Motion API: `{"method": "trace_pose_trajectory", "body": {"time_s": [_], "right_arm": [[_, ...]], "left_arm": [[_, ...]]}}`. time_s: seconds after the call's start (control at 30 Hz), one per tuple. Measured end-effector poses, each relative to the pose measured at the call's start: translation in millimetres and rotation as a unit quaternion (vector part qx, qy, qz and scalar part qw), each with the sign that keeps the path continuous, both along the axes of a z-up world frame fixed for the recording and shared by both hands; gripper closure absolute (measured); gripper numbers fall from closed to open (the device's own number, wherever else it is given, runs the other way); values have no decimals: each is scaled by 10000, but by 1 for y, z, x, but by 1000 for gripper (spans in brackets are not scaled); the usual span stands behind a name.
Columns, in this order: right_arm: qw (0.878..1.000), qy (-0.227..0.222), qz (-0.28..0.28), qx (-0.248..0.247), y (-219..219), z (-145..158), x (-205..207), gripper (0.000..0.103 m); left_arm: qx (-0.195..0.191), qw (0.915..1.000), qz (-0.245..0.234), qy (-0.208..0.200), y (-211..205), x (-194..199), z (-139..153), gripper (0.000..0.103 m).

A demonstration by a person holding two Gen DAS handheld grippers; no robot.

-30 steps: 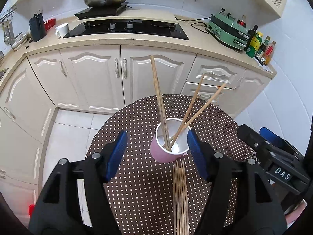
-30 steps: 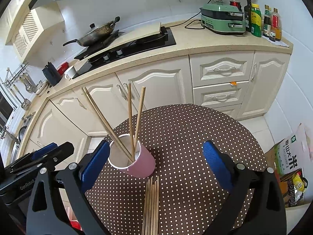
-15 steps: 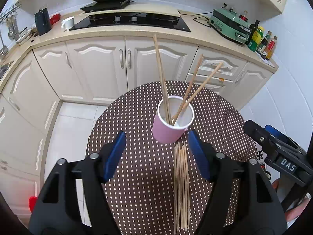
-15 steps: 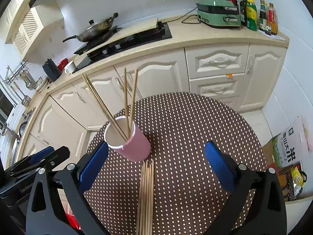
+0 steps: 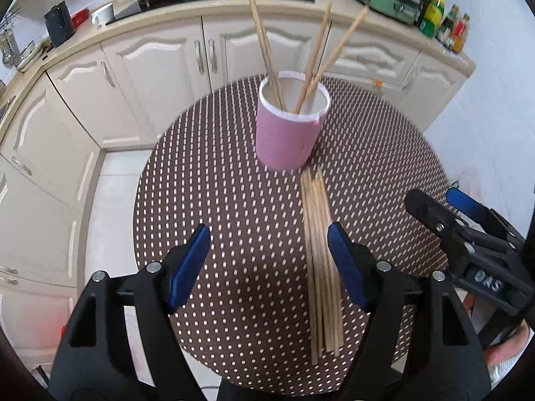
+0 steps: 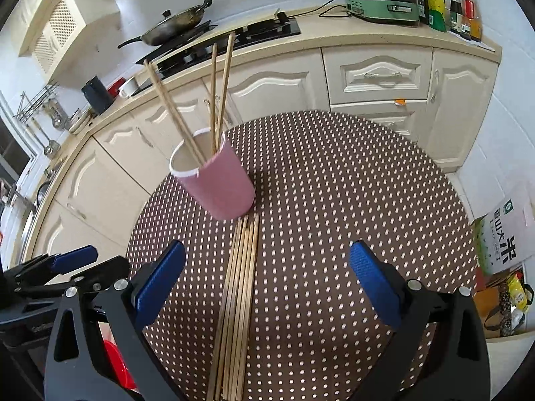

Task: Organize utensils
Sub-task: 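Withdraw both open grippers from the cup back to the chopstick row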

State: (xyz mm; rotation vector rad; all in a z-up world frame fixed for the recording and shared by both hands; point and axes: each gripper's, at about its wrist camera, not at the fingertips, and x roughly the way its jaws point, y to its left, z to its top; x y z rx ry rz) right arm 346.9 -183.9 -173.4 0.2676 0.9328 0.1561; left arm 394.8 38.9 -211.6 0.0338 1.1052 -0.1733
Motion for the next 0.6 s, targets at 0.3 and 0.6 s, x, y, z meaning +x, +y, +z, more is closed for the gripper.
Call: {"method": "trace_pose_trajectory", "body": {"time_s": [0.3,0.6], "right_arm": [[9996,149,-172,-153,-3,-34,-16,8],[9985,359,82,-403,5,-55,-9,31]], "left_arm": [[-274,9994,-99,183,0,-10,-40,31],[-451,9976,-45,522,-1,-7,-62,31]]}}
